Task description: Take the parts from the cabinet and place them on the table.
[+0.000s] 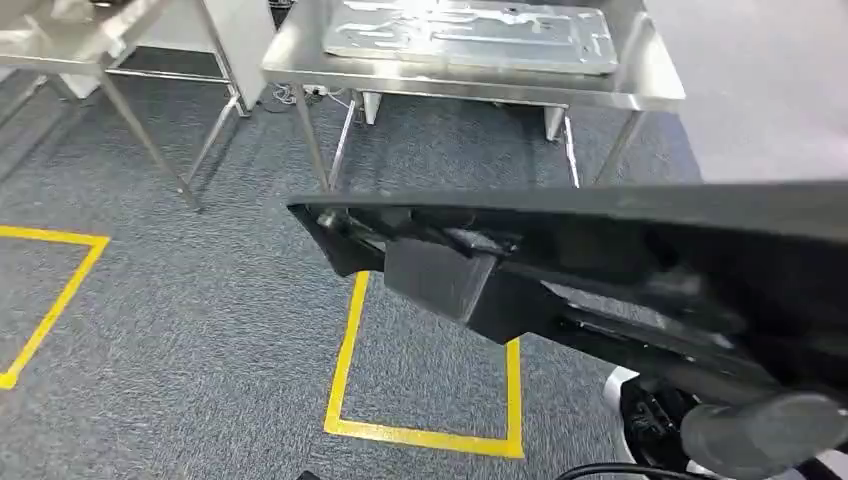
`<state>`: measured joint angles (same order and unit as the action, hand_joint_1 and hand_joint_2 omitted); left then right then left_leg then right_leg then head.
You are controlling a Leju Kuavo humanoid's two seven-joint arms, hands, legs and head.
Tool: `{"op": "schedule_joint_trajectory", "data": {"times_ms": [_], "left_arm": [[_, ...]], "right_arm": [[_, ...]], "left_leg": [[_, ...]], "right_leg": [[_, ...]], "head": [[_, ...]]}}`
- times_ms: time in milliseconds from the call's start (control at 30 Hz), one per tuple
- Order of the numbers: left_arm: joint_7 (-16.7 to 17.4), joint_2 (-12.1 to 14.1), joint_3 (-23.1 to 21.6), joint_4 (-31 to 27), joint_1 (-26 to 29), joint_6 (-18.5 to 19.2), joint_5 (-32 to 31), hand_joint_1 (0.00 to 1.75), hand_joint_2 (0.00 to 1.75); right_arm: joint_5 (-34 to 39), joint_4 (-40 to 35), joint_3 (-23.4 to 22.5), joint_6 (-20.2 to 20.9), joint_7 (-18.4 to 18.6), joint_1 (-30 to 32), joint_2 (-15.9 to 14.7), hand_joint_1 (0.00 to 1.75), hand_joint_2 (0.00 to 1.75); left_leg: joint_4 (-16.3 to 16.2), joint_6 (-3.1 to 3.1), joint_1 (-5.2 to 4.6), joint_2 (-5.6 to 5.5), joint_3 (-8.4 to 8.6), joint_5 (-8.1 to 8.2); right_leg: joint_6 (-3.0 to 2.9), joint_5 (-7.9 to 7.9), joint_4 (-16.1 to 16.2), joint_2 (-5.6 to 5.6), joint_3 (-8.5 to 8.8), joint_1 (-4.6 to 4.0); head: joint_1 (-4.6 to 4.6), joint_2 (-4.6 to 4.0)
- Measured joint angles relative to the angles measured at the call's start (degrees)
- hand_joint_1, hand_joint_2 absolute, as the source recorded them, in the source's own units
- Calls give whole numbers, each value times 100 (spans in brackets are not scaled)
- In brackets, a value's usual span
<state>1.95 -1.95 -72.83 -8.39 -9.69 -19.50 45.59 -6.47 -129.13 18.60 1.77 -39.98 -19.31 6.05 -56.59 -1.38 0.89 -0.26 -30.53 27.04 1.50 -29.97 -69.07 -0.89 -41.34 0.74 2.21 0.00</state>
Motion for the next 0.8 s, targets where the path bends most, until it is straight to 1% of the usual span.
{"op": "schedule_joint_trajectory", "data": {"times_ms": [33,67,100,133,167,200,233,267,300,333,367,400,433,467,500,533,567,600,633,667,700,733,767,800], "left_arm": [[0,0,0,0,17,4,2,0,175],[-7,0,0,0,27,11,11,0,175],[-7,0,0,0,31,13,18,0,175],[-9,0,0,0,29,18,20,0,175],[-11,0,0,0,27,20,20,0,175],[-15,-2,0,0,26,22,20,0,175],[-24,-2,0,0,26,26,22,0,175],[-31,-2,0,0,24,26,24,0,175],[-35,0,0,0,26,22,35,0,175],[-35,-2,0,0,24,13,53,0,175],[-31,-2,0,0,21,2,70,0,175],[-22,0,0,0,16,-7,70,0,175],[-13,0,0,0,17,-11,77,0,175],[2,0,0,0,17,-24,83,0,175],[4,0,0,0,20,-26,85,0,175],[11,0,0,0,4,-42,85,0,175],[24,0,-2,0,-24,-46,87,0,175],[37,0,-4,0,-35,-55,85,0,175],[61,0,-7,0,-34,-59,81,0,175],[87,0,-18,0,-29,-59,74,0,175],[101,0,-33,0,-21,-59,68,0,175],[103,2,-39,0,0,-59,68,0,175],[114,4,-44,2,5,-59,68,0,175],[114,2,-44,2,0,-59,72,0,175]], "right_arm": [[-4,0,2,-9,0,3,0,175,175],[-15,2,2,-59,0,13,0,175,175],[-26,2,0,-109,0,30,0,175,175],[-37,2,0,-134,0,35,0,175,175],[-39,2,0,-148,0,34,0,175,175],[-50,2,0,-158,0,33,0,175,175],[-88,2,0,-190,0,33,0,175,175],[-131,2,0,-234,2,41,2,175,175],[-186,4,0,-323,2,49,4,175,175],[-227,4,0,-385,0,72,7,175,175],[-266,7,0,-452,0,88,7,175,175],[-313,7,-2,-514,2,93,15,175,175],[-346,9,-2,-569,2,95,26,175,175],[-395,22,-7,-673,2,105,57,175,175],[-417,33,-7,-712,2,120,68,175,175],[-431,44,-7,-748,2,140,77,175,175],[-439,59,-7,-774,2,152,79,175,175],[-453,74,-7,-791,2,164,79,175,175],[-479,87,-4,-791,2,172,79,175,175],[-490,98,-4,-791,4,172,79,175,175],[-498,107,-4,-794,4,172,79,175,175],[-501,112,-4,-793,2,173,79,175,175],[-505,120,-4,-794,2,170,79,175,175],[-505,127,-4,-798,2,176,79,175,175]], "left_leg": [[-2,-1,-8,50,-3,3],[-5,-1,-11,117,-7,7],[-5,5,-10,160,-5,11],[-9,17,-10,187,-2,20],[-14,36,-10,201,12,32],[-25,55,-10,208,23,45],[-41,95,-25,211,18,69],[-60,130,-51,211,11,86],[-52,155,-50,212,12,85],[-46,189,-50,218,20,91],[-34,228,-44,232,33,93],[-62,261,-29,214,13,137],[-137,277,-15,165,14,191],[-558,291,-17,99,-183,469],[-956,303,-17,79,-371,665],[-1513,316,-17,74,-633,877],[-1844,321,-17,74,-796,954],[-1910,312,-17,74,-844,882],[-1696,296,-17,74,-757,690],[-1259,270,-19,72,-553,413],[-709,233,-20,65,-299,127],[-288,178,-29,48,-133,21],[-154,147,-68,46,-60,113],[-153,128,-72,53,-60,131]], "right_leg": [[23,-140,-364,29,-178,9],[47,-201,-666,49,-324,22],[60,-102,-614,64,-293,37],[68,83,-324,75,-135,55],[64,345,216,98,177,66],[54,524,686,128,451,68],[22,472,1066,193,651,48],[-14,510,1073,169,639,13],[-46,500,1051,156,627,8],[-72,487,1043,144,621,-7],[-110,489,1055,129,621,-13],[-162,518,1099,120,648,41],[-169,518,1106,118,657,40],[-230,513,1106,115,653,40],[-245,504,1106,110,653,29],[-259,494,1103,102,652,15],[-277,473,1101,94,653,1],[-277,459,1092,80,660,-6],[-275,445,1082,56,674,-10],[-263,428,1068,27,695,-13],[-248,405,1056,1,724,-15],[-232,384,1049,-9,738,-17],[-195,379,1023,-21,723,-50],[-154,397,1045,-29,712,-34]], "head": [[-6,0],[-4,0],[-4,0],[-2,0],[-4,0],[-2,0],[-4,0],[-8,0],[-11,0],[-11,0],[-11,0],[-11,2],[-9,0],[-35,0],[-37,0],[-37,0],[-35,0],[-35,0],[-35,0],[-35,0],[-37,0],[-35,0],[-33,0],[-43,0]]}}
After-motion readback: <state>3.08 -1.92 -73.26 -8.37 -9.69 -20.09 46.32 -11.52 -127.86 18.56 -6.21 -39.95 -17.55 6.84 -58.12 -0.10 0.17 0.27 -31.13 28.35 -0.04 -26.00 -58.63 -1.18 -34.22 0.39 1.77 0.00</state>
